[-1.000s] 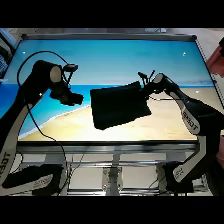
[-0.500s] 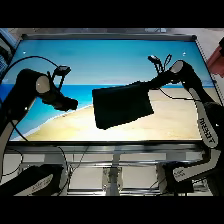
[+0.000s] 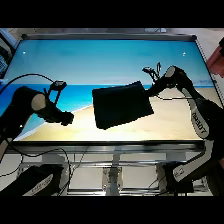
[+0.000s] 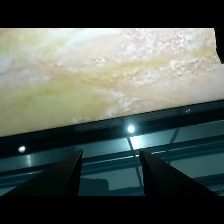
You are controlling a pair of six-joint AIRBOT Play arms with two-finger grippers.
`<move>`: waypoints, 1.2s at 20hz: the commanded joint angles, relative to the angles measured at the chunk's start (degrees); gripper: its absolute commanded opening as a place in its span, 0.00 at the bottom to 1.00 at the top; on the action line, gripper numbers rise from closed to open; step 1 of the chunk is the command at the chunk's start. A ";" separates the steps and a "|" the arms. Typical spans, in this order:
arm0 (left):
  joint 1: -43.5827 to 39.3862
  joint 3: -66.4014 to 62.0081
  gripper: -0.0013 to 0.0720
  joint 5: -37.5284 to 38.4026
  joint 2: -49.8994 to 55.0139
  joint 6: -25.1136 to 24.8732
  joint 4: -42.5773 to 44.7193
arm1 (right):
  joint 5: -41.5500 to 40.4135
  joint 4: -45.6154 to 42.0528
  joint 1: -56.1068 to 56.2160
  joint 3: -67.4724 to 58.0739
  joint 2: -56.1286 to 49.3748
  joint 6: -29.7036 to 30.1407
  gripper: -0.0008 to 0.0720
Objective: Fold the clothes and pants, and hang the long-sleeved shirts on hangers.
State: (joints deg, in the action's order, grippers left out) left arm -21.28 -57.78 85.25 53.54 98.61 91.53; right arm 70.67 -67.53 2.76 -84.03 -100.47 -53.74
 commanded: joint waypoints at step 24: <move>-0.04 1.27 0.59 -0.20 -2.71 0.48 -0.04 | 11.19 13.70 2.21 -9.18 -12.22 1.73 0.94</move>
State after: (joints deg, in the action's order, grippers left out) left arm -21.28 -56.51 85.08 50.83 99.09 91.48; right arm 79.50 -55.72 1.98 -93.19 -111.74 -51.90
